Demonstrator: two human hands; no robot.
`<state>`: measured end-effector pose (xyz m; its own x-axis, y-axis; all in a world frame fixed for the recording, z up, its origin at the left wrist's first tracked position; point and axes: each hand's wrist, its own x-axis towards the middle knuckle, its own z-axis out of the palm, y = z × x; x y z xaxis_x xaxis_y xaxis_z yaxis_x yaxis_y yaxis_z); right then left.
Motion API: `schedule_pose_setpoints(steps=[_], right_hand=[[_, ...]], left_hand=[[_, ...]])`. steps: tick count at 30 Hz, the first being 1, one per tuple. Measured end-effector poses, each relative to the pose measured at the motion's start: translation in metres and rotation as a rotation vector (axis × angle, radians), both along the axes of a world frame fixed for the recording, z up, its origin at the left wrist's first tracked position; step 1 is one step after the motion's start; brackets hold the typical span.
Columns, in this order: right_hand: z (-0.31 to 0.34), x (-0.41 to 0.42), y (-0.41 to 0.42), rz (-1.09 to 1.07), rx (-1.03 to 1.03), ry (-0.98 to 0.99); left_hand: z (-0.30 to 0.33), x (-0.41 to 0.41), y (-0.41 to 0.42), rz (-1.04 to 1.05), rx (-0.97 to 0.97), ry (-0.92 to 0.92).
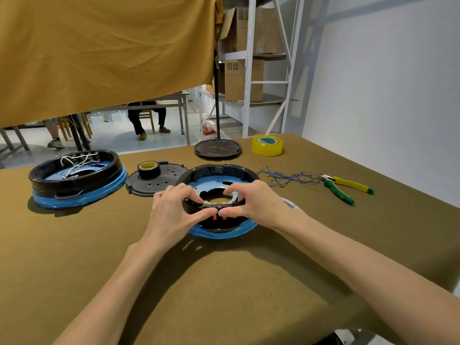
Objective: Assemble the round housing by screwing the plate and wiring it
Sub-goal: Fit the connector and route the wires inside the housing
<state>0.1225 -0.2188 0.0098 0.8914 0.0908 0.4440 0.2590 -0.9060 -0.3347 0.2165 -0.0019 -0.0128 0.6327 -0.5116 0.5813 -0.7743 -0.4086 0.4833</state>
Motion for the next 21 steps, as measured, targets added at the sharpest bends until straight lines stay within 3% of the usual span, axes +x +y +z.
schedule_pose_setpoints(steps=[11, 13, 15, 17, 19, 21], right_hand=[[-0.009, -0.016, -0.002, 0.025, 0.099, 0.062], [-0.015, -0.019, -0.014, -0.123, 0.144, -0.145], [-0.015, -0.020, -0.033, -0.457, 0.093, -0.231], [-0.017, -0.020, -0.045, -0.708, -0.040, 0.004], [-0.026, -0.021, -0.051, -0.740, -0.221, 0.211], [-0.034, -0.025, -0.056, -0.705, -0.290, 0.219]], left_hand=[[0.002, 0.000, 0.008, 0.001, 0.091, -0.025], [-0.004, -0.007, 0.006, 0.028, 0.087, 0.007], [-0.009, -0.015, -0.003, 0.062, 0.118, 0.009], [-0.012, -0.020, -0.011, 0.087, 0.188, -0.020], [-0.014, -0.018, -0.014, 0.066, 0.189, -0.012], [-0.014, -0.013, -0.012, 0.020, 0.101, 0.074]])
